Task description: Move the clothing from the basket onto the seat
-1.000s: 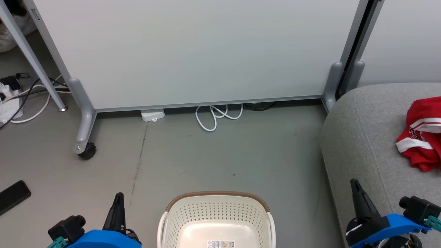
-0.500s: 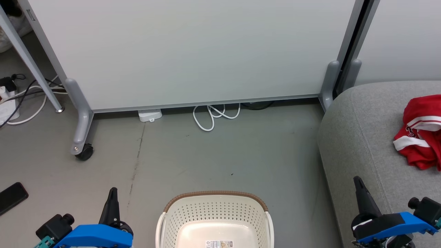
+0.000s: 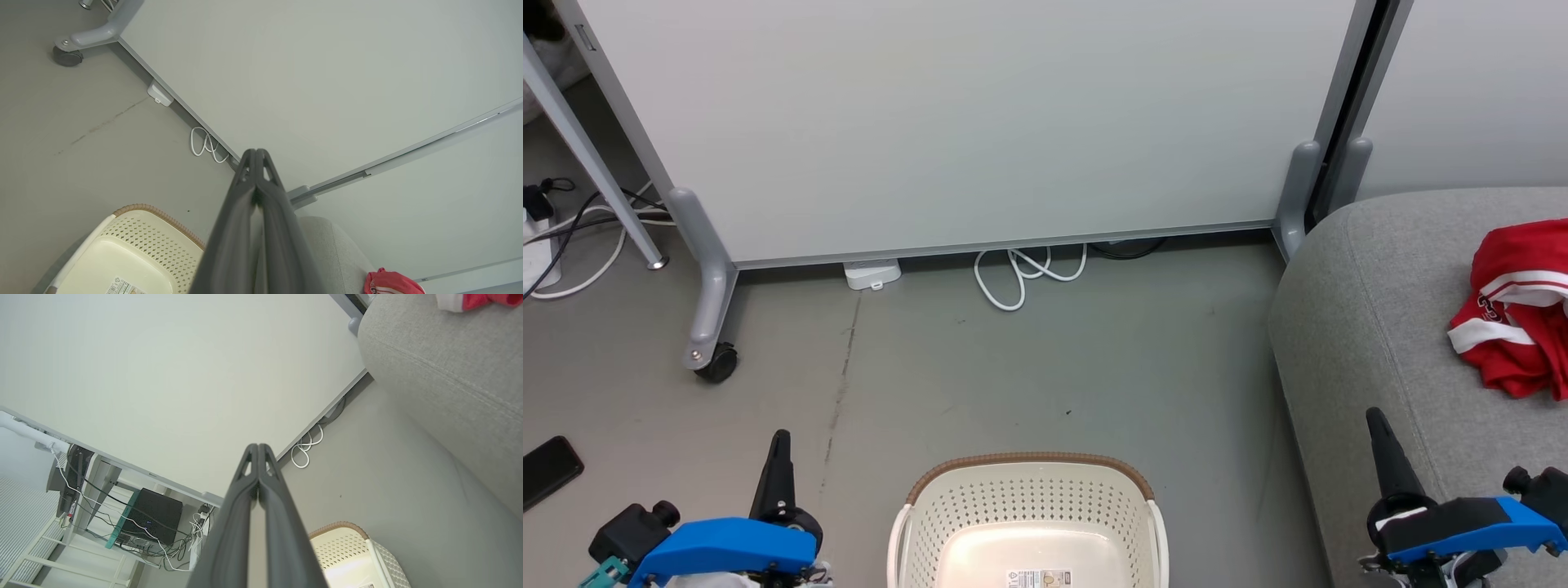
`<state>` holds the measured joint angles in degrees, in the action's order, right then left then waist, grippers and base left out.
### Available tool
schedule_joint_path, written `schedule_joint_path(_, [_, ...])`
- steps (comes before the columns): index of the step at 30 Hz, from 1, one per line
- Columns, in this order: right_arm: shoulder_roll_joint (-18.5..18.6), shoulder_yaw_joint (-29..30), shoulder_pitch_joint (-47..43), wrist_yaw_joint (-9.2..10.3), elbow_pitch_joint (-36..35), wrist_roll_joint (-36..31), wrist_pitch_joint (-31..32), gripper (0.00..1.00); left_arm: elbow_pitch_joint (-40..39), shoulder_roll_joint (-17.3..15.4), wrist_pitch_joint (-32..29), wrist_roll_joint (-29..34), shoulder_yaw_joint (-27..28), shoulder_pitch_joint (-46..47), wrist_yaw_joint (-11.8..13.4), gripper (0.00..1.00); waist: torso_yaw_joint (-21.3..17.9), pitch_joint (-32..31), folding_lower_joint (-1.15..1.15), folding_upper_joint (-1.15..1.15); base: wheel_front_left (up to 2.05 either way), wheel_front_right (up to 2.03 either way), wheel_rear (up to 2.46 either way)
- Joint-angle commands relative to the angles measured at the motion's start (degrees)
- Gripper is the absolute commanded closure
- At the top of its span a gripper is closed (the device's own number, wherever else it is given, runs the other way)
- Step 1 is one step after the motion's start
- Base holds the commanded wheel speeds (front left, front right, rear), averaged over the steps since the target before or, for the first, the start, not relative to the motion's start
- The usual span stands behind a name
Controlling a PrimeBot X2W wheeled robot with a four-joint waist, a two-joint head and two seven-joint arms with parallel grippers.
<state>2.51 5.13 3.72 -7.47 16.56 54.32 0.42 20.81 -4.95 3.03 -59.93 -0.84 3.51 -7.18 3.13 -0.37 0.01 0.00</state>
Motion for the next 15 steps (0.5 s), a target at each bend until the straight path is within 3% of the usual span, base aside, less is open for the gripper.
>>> schedule_joint_path(1, [0.33,0.18,1.54,-0.02,-0.92,1.72,0.25,1.00,-1.01,-0.02,-0.46,-1.45,0.53,1.58,-0.23,1.00,-0.05,0.01,-0.01,0.00,0.00,0.00,0.00])
schedule_joint_path(15, [0.38,0.50,1.89,-0.03,-1.37,10.68,1.69,1.00,-2.49,0.50,-2.73,-9.02,2.27,2.02,-0.30,1.00,-0.64,0.11,-0.01,0.00,0.00,0.00,0.00])
